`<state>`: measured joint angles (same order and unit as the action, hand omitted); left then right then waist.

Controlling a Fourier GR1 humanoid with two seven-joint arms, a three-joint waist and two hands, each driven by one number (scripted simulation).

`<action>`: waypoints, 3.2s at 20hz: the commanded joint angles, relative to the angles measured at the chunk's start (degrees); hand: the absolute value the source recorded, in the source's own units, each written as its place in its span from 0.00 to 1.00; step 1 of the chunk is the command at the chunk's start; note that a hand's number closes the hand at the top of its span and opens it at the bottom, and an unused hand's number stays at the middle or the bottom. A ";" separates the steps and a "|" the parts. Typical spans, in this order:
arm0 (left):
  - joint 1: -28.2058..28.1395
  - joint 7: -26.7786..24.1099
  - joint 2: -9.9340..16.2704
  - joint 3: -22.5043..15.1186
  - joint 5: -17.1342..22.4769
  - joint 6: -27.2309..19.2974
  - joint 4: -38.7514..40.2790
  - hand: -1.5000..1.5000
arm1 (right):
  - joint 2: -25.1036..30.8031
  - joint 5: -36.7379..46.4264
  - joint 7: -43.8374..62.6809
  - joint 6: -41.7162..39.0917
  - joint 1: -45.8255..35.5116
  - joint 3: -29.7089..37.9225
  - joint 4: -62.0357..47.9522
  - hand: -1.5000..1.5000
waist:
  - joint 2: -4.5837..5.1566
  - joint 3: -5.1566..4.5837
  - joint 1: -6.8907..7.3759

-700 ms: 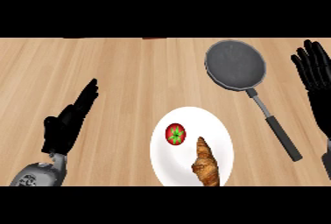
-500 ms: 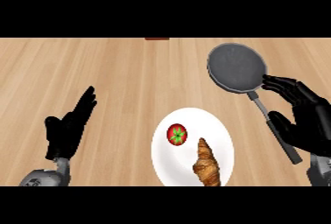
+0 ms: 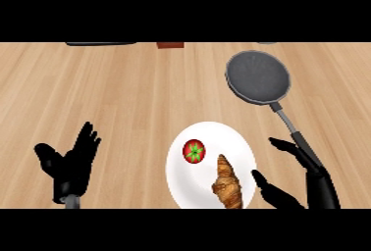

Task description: Pick the croissant from the plate and place it in the pan

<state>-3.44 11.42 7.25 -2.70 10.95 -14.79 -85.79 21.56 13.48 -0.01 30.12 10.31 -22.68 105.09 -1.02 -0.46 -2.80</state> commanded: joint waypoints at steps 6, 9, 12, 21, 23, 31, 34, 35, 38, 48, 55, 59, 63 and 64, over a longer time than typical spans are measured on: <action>-2.29 -3.70 -3.36 -0.25 -0.38 -2.01 0.35 0.50 | -6.91 36.51 10.48 17.54 16.47 -11.68 3.53 0.00 | 0.58 -0.10 0.33; -1.22 -1.71 -1.29 1.01 2.34 1.50 0.47 0.50 | -14.48 49.48 18.95 14.89 16.76 -12.30 1.94 0.00 | 1.04 -0.01 1.56; -1.74 -2.01 -1.75 0.13 1.63 1.18 -0.37 0.50 | -19.97 59.75 27.35 6.71 17.94 -12.23 5.37 0.00 | 1.08 -0.03 1.94; -1.49 -3.69 -2.74 -1.96 0.48 2.27 1.42 0.50 | -21.50 68.12 50.81 -29.73 9.09 -11.72 5.73 0.00 | 1.94 -0.05 4.53; -0.27 -3.70 -2.09 -0.91 1.22 2.96 2.26 0.50 | -21.52 67.87 54.99 -39.06 5.31 -11.51 7.29 0.00 | 1.90 0.03 4.55; -0.89 -5.53 -2.22 0.46 1.52 3.31 4.22 0.50 | -21.54 55.55 69.10 -57.09 -15.73 -8.72 1.84 0.00 | 1.24 0.35 3.81; 0.45 -5.03 -2.78 0.38 1.50 2.83 4.27 0.50 | -21.53 48.28 70.35 -58.50 -16.10 -6.72 -1.54 0.00 | 1.34 0.37 3.70; -2.64 -3.96 -2.93 -1.26 0.69 2.25 0.52 0.50 | -21.53 46.92 70.94 -56.59 -13.19 -8.52 -4.13 0.00 | 1.21 0.43 4.31; 0.05 -4.21 -2.31 0.58 1.53 2.81 3.21 0.50 | -21.52 43.74 72.24 -57.46 -14.71 -8.39 -5.81 0.00 | 1.24 0.40 3.61; -2.10 -5.64 -2.29 1.52 1.66 4.24 3.65 0.50 | -21.51 43.52 67.00 -52.95 -16.59 -5.86 -6.53 0.00 | 1.02 0.45 2.93; -0.03 -6.18 -2.29 2.70 1.90 4.78 5.42 0.50 | -21.50 48.47 65.95 -51.66 -16.49 -6.01 -8.91 0.00 | 1.04 0.44 2.88; -3.11 -2.69 -3.74 0.06 0.37 2.40 0.10 0.50 | -21.52 48.32 67.61 -48.67 -13.36 -9.40 -10.73 0.00 | 0.98 0.47 3.02; 0.84 -4.60 -4.10 2.10 0.71 2.92 5.35 0.50 | -19.09 50.49 54.69 -43.65 -8.75 -11.43 -12.73 1.00 | 1.01 0.46 2.72; 2.31 -2.22 -3.61 2.04 0.26 2.30 3.69 0.50 | -20.94 51.03 54.90 -45.84 -14.11 -9.51 -14.94 1.00 | 1.02 0.46 2.85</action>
<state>-3.55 7.94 3.50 -1.60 11.02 -12.77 -84.55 0.95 62.42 56.64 -17.44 -2.04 -31.30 94.06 -0.41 0.09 0.11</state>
